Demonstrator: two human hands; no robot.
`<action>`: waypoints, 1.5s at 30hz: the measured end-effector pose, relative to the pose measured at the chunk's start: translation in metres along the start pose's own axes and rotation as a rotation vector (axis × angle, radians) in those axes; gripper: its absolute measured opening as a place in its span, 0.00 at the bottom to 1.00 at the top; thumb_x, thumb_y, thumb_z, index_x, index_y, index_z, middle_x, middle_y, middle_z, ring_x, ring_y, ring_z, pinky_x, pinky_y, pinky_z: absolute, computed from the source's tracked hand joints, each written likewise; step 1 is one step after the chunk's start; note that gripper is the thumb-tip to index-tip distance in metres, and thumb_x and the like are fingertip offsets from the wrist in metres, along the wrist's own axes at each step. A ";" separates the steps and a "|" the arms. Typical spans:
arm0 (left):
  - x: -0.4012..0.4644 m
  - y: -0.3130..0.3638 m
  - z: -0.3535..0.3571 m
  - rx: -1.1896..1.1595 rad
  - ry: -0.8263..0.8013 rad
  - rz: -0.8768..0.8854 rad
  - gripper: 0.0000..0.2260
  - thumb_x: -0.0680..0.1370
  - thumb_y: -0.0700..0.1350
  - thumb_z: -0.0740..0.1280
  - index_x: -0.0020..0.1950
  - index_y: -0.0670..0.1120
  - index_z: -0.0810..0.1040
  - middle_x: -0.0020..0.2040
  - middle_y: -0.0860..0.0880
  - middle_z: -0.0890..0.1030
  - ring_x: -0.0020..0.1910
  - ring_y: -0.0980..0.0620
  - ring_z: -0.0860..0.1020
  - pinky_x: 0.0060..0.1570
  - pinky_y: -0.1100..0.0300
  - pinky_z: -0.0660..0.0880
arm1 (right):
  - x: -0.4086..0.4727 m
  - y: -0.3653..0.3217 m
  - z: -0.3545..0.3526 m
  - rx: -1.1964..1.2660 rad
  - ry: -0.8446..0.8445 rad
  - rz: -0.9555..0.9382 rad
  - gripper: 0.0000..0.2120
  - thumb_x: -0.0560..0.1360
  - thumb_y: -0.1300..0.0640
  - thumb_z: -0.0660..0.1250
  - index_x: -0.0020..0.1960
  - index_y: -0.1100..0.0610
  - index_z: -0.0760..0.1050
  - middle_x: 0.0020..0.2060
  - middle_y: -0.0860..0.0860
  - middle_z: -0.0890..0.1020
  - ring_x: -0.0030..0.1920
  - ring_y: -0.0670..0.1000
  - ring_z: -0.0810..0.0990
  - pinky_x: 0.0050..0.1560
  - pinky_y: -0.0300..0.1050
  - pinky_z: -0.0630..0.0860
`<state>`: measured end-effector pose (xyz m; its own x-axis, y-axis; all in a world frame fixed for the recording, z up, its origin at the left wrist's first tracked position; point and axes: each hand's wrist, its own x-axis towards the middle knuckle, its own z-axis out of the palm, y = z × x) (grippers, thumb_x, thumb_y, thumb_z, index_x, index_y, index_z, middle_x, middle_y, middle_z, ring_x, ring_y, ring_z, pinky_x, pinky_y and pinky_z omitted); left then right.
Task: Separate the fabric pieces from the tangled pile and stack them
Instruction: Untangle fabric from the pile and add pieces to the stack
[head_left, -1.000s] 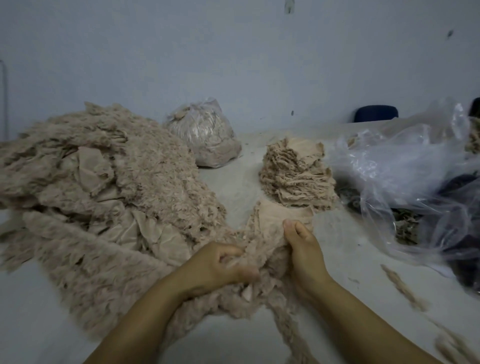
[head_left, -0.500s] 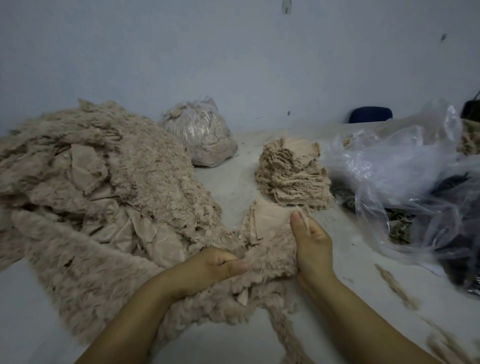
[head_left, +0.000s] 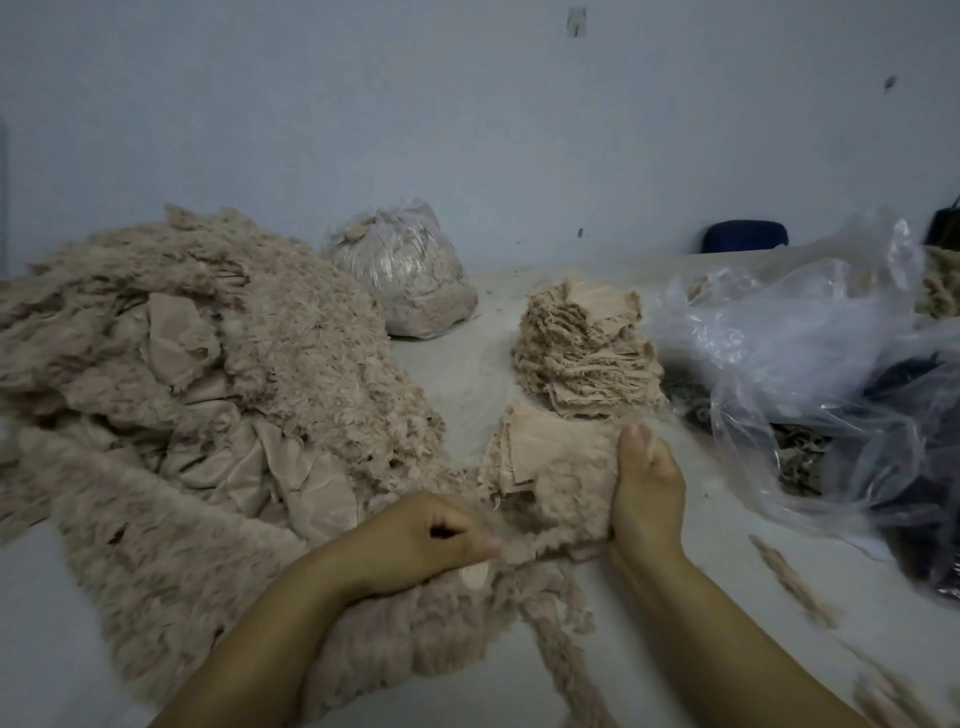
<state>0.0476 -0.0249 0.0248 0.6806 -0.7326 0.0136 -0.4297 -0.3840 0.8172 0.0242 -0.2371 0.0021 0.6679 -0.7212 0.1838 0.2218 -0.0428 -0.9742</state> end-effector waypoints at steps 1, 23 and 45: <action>0.003 0.006 0.005 -0.022 0.127 0.046 0.19 0.71 0.60 0.67 0.36 0.44 0.81 0.38 0.45 0.78 0.39 0.49 0.77 0.45 0.55 0.74 | -0.005 -0.004 0.001 -0.008 -0.035 -0.034 0.16 0.82 0.52 0.57 0.53 0.63 0.75 0.49 0.56 0.81 0.51 0.53 0.79 0.53 0.47 0.75; 0.045 0.015 0.014 -1.573 0.746 -0.247 0.07 0.80 0.40 0.60 0.50 0.37 0.75 0.39 0.40 0.82 0.46 0.44 0.79 0.53 0.44 0.75 | -0.038 0.011 0.007 -0.154 -0.904 -0.001 0.14 0.75 0.56 0.70 0.31 0.50 0.76 0.21 0.43 0.67 0.22 0.41 0.62 0.24 0.34 0.59; 0.034 0.023 0.051 -0.567 0.568 -0.146 0.10 0.82 0.44 0.56 0.45 0.44 0.74 0.26 0.54 0.74 0.22 0.59 0.70 0.21 0.69 0.65 | -0.025 -0.001 0.018 0.395 -0.284 0.249 0.09 0.81 0.60 0.59 0.45 0.62 0.74 0.40 0.60 0.77 0.42 0.55 0.75 0.46 0.52 0.73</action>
<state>0.0299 -0.0872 0.0147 0.9691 -0.2414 0.0500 -0.0514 0.0004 0.9987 0.0204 -0.2067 0.0008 0.8877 -0.4591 0.0354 0.2460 0.4078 -0.8793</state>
